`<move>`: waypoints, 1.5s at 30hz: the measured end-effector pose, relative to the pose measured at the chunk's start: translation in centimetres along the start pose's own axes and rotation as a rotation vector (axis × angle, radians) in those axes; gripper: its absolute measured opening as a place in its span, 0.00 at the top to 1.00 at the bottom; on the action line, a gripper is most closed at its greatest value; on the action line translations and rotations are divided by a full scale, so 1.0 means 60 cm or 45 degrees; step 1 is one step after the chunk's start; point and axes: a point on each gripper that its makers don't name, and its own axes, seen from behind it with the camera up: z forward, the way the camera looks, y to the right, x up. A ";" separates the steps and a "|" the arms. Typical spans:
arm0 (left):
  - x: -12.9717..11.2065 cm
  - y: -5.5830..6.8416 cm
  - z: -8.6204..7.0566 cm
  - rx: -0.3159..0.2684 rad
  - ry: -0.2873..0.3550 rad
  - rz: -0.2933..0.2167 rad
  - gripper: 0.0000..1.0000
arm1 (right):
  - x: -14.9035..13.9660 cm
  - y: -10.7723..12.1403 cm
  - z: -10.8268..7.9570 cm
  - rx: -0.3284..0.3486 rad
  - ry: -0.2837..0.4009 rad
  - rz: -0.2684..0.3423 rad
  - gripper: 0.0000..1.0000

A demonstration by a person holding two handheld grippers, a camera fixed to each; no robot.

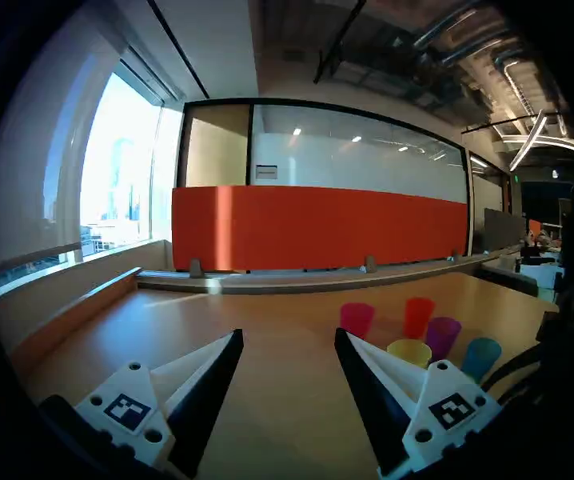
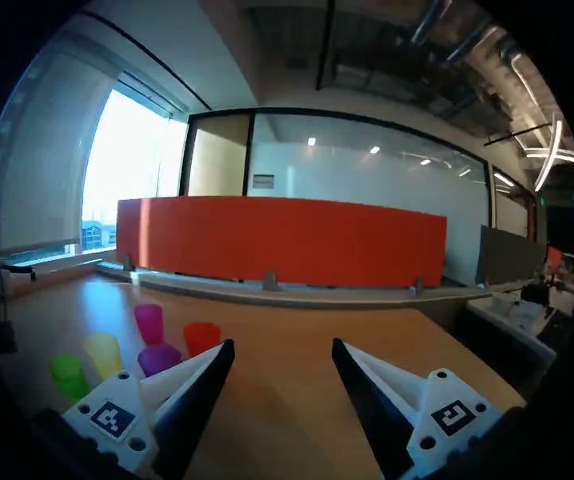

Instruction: Pour water

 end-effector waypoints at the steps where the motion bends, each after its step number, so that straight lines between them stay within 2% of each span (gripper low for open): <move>1: 0.002 0.000 0.002 0.004 0.008 -0.002 0.16 | 0.004 0.001 0.002 -0.010 0.017 -0.001 0.06; 6: 0.013 0.004 0.009 0.012 0.048 -0.024 0.16 | 0.018 0.003 0.010 -0.049 0.084 -0.002 0.06; 12: 0.017 0.009 0.017 0.012 0.090 -0.060 0.16 | 0.015 0.004 0.019 -0.082 0.111 0.017 0.06; 15: 0.020 0.006 0.021 0.017 0.103 -0.052 0.16 | 0.020 0.004 0.022 -0.087 0.121 0.023 0.06; 21: 0.039 0.002 0.024 0.047 0.154 0.007 0.16 | 0.033 0.007 0.023 -0.114 0.150 0.034 0.06; 27: 0.046 0.003 0.023 0.057 0.196 0.016 0.16 | 0.039 0.004 0.026 -0.114 0.148 0.072 0.05; 36: 0.041 -0.027 0.025 0.146 0.213 0.040 0.16 | 0.058 0.016 0.034 -0.139 0.145 0.061 0.05; 45: 0.023 -0.039 0.028 0.163 0.239 -0.034 0.16 | 0.072 0.015 0.044 -0.167 0.140 0.024 0.05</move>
